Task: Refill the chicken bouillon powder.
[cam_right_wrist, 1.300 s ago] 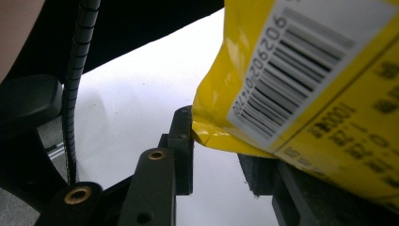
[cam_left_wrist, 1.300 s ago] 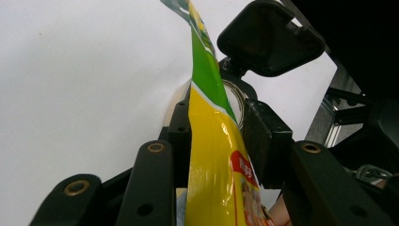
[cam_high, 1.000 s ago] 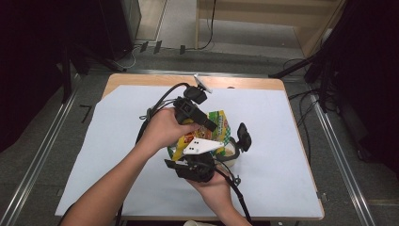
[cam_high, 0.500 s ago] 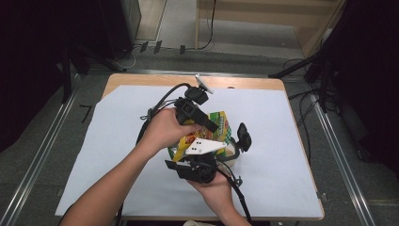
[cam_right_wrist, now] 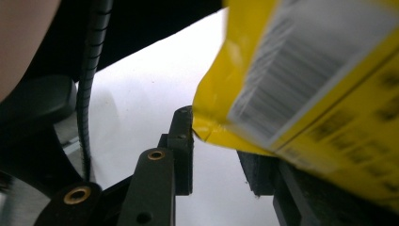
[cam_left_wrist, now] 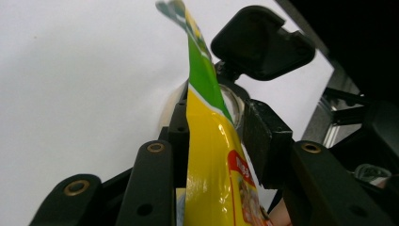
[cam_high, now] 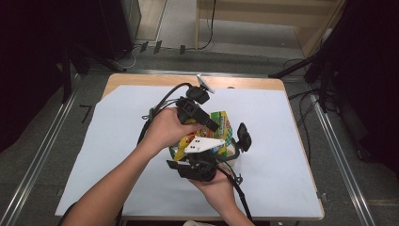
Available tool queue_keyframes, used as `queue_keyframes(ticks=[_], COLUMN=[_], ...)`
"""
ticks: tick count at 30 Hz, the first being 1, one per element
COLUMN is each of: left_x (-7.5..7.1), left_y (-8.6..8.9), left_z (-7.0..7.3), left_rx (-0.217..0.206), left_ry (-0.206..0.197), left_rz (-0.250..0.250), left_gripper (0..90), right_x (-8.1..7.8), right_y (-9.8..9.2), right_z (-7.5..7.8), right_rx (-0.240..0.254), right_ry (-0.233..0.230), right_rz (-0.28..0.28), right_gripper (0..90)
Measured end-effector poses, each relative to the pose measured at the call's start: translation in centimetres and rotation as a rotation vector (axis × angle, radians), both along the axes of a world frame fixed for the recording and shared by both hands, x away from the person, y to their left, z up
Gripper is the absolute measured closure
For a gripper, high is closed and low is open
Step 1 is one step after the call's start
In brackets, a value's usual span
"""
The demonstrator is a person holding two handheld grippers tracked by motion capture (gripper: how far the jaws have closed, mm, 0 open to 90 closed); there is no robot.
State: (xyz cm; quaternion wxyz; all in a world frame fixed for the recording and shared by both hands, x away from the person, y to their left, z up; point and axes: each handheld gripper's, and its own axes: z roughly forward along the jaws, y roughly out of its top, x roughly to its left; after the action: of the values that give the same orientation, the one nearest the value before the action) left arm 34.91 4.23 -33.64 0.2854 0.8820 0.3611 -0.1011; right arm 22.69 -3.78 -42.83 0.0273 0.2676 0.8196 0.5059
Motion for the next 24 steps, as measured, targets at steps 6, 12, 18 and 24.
queue_keyframes(ticks=[6,12,18,24], left_x=[0.0,-0.3,-0.5,-0.5], left_y=[0.5,1.0,1.7,2.3], left_z=[-0.6,-0.8,-1.2,-1.5], left_rx=[-0.021,-0.044,-0.069,-0.079], left_ry=[0.010,-0.001,-0.016,-0.009], left_rz=[0.002,-0.003,-0.005,0.000], left_gripper=[66.8,67.6,69.0,70.6], right_x=[0.1,-0.1,-0.2,-0.2], right_y=[-0.1,0.0,0.2,0.2], right_z=[-0.6,-1.1,-1.6,-2.2], right_rx=[0.014,0.012,0.011,0.039], right_ry=[-0.007,-0.023,-0.030,-0.019], right_rz=[0.002,0.012,0.026,0.033], right_gripper=[68.9,66.4,60.3,53.6])
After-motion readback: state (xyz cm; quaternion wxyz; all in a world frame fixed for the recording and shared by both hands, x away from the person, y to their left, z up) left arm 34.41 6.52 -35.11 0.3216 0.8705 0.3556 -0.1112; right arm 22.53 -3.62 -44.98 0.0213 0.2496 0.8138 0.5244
